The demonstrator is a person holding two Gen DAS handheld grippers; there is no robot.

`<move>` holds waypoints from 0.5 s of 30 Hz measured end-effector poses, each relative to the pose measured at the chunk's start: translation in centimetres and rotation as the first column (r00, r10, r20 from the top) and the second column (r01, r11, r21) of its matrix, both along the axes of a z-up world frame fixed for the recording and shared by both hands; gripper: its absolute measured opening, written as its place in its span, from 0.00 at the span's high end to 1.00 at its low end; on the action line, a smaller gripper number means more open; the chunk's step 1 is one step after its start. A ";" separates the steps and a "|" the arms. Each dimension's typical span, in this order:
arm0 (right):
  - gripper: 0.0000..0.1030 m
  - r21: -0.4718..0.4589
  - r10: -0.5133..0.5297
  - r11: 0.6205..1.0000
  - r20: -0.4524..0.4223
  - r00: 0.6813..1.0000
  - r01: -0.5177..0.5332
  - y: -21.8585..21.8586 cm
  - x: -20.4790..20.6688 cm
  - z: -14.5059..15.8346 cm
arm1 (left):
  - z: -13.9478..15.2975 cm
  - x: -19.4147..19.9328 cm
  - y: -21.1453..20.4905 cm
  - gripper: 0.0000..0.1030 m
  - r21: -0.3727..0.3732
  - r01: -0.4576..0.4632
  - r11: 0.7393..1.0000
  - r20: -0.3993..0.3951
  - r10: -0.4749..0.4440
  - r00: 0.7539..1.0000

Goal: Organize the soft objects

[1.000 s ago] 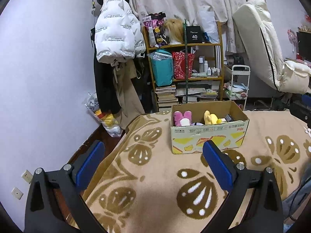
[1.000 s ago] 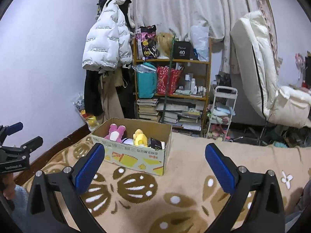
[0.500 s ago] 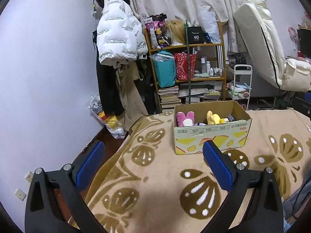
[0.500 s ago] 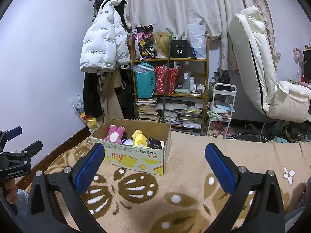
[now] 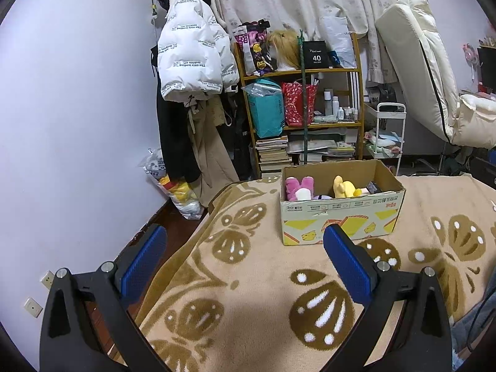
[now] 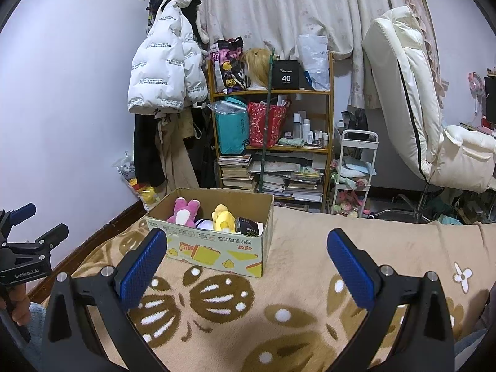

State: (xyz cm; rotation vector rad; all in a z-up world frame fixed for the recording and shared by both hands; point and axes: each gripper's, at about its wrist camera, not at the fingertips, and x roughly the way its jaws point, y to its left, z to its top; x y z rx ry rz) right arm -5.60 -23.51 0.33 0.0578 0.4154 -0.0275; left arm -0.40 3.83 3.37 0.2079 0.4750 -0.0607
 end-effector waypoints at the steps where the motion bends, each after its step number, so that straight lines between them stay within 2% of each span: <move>1: 0.00 0.001 -0.001 1.000 0.000 1.000 0.001 0.0 0.0 0.0 | 0.0 0.0 0.0 0.03 0.001 0.000 1.000 0.000 0.000 1.000; 15: 0.00 0.003 0.000 1.000 -0.007 1.000 0.000 0.1 -0.2 -0.1 | 0.0 0.1 0.0 0.03 0.000 0.002 1.000 0.001 -0.002 1.000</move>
